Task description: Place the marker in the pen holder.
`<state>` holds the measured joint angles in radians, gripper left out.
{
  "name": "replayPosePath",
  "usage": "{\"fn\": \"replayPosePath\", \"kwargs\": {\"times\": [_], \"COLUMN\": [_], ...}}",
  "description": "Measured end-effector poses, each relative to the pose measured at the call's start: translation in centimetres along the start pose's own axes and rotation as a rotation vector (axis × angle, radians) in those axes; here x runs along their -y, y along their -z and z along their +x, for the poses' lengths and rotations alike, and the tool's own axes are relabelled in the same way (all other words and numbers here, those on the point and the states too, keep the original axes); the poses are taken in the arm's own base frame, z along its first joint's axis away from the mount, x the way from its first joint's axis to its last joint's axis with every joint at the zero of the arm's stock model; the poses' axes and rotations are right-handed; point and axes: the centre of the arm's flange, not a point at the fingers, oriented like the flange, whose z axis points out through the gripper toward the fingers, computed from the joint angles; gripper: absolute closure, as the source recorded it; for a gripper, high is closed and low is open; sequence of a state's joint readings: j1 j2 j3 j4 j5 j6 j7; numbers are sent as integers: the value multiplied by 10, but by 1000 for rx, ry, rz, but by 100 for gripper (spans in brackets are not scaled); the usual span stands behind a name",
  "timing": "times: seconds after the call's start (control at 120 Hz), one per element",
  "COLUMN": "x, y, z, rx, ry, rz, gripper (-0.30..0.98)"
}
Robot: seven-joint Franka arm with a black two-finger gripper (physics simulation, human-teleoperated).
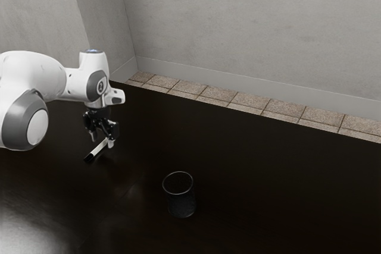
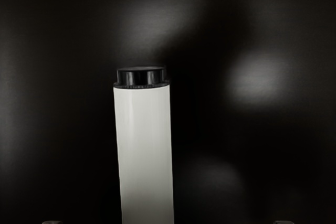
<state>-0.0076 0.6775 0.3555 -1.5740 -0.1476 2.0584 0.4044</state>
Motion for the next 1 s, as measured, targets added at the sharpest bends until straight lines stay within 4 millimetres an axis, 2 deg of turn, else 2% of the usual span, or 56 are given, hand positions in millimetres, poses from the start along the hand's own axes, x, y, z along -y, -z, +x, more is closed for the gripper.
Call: {"fn": "replayPosePath", "kwargs": {"times": [0.392,0.708,1.0], "x": [-2,-3,-4], "y": [3,-5,-3], "z": [8,9,9], "rx": [-41,-41,-46], "ry": [-23,-27,-33], "rz": [-7,-20,-23], "gripper": [39,46,62]}}
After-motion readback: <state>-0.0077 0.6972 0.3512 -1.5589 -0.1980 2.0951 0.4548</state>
